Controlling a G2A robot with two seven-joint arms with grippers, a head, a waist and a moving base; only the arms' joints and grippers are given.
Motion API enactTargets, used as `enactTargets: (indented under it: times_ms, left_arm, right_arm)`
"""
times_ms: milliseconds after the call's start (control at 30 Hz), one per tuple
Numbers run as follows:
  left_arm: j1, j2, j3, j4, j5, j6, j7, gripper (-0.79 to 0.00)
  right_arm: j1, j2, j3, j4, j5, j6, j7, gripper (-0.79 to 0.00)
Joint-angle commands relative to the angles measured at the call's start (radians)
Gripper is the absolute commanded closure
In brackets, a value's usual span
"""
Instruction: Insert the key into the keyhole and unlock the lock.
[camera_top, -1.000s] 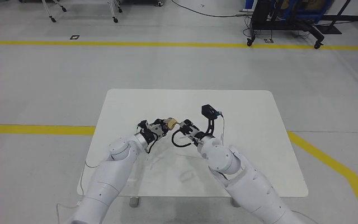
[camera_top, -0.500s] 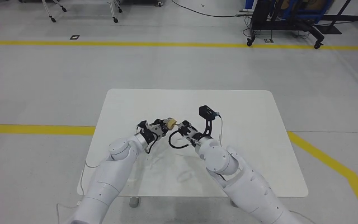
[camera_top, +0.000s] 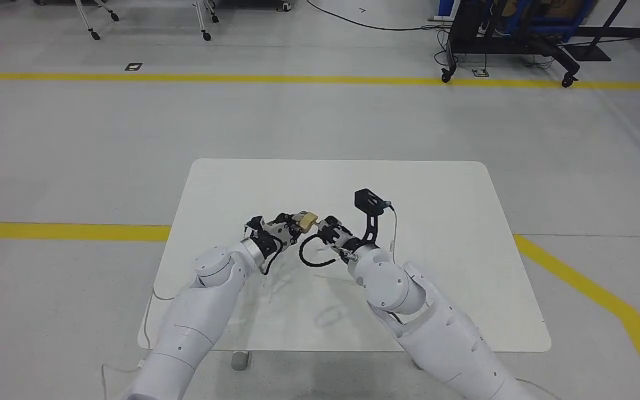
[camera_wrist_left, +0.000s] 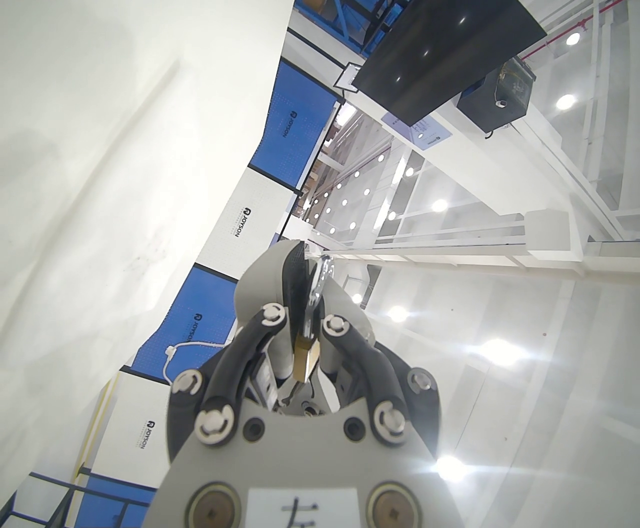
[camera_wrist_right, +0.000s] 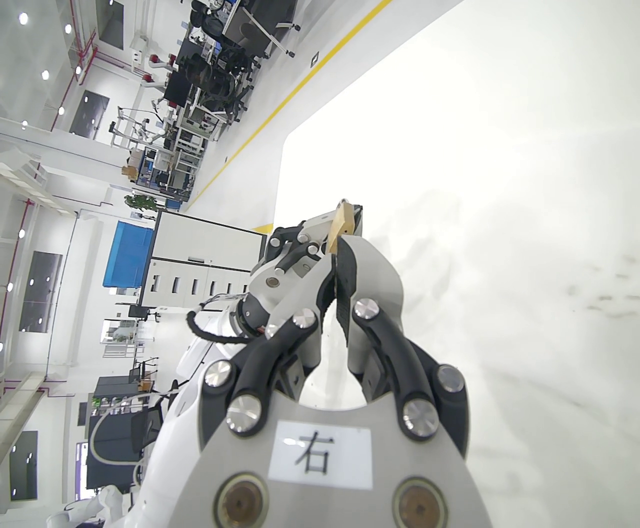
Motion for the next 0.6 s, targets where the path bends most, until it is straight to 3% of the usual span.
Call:
enactTargets:
  times_ms: [0, 567]
  left_arm:
    - [-0.001, 0.000, 0.000, 0.001, 0.000, 0.000, -0.003, 0.000]
    - [-0.002, -0.002, -0.001, 0.006, -0.005, 0.000, -0.013, 0.000]
  right_arm:
    - [0.004, -0.002, 0.002, 0.005, 0.000, 0.004, 0.002, 0.000]
    - [0.019, -0.023, -0.018, 0.034, -0.019, 0.019, 0.006, 0.000]
